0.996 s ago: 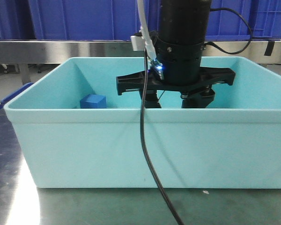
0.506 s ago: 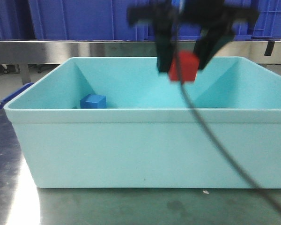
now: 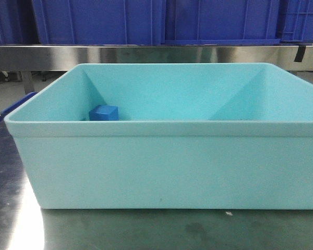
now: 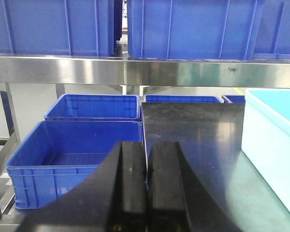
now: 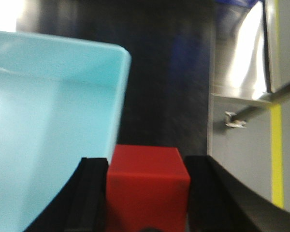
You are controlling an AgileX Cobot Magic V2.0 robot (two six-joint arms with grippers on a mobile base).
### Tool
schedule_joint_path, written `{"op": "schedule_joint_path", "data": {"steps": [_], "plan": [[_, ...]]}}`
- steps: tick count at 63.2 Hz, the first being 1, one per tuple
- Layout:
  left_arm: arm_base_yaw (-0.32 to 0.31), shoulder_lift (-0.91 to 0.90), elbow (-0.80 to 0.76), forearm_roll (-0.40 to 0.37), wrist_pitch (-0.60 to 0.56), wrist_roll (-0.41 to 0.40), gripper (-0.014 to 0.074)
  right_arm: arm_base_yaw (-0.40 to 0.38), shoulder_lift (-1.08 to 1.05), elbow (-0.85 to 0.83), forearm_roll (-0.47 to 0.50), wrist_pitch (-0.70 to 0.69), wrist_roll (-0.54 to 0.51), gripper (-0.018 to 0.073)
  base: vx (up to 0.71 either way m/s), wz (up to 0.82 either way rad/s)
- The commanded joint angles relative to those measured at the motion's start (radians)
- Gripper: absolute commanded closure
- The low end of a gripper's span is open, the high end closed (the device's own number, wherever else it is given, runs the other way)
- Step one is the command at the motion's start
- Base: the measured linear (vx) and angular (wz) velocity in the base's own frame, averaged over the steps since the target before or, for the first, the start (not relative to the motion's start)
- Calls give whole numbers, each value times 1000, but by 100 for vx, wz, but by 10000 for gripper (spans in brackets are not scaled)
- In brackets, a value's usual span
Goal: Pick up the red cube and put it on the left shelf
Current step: 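Close the right gripper on the red cube and lift it, then raise the held red cube clear of the bin with the right gripper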
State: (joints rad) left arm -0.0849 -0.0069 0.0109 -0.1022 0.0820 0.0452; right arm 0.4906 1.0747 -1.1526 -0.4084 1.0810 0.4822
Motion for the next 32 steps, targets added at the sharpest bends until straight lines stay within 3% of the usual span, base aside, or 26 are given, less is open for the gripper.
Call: {"op": "schedule_joint_path", "data": {"steps": [1,14,32], "plan": [[-6,-12,24,-4,-88,-5,495,-45,-121,71,-46,-38,-45,422,0,0],[-6,-12,24,-4,-88,-5,495,-61,-379,276,-33,-79,-55,422,0,0],[-6,-12,24,-4,-88,-5,495,-59,-780,485,35,-260,-90,422,0,0]]}}
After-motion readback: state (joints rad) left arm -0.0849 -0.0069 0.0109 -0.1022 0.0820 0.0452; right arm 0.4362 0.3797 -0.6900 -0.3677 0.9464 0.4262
